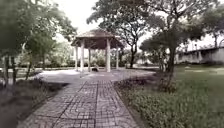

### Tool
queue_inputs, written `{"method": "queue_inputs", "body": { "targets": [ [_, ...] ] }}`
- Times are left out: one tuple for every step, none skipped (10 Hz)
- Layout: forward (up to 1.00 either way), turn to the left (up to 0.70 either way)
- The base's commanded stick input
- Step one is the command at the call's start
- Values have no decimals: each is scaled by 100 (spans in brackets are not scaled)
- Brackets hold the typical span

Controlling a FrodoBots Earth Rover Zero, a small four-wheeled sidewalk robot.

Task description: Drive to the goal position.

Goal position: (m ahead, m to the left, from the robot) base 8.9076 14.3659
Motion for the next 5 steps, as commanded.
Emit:
{"method": "queue_inputs", "body": {
  "targets": [
    [100,27],
    [100,17],
    [100,13],
    [100,27],
    [100,27]
  ]
}}
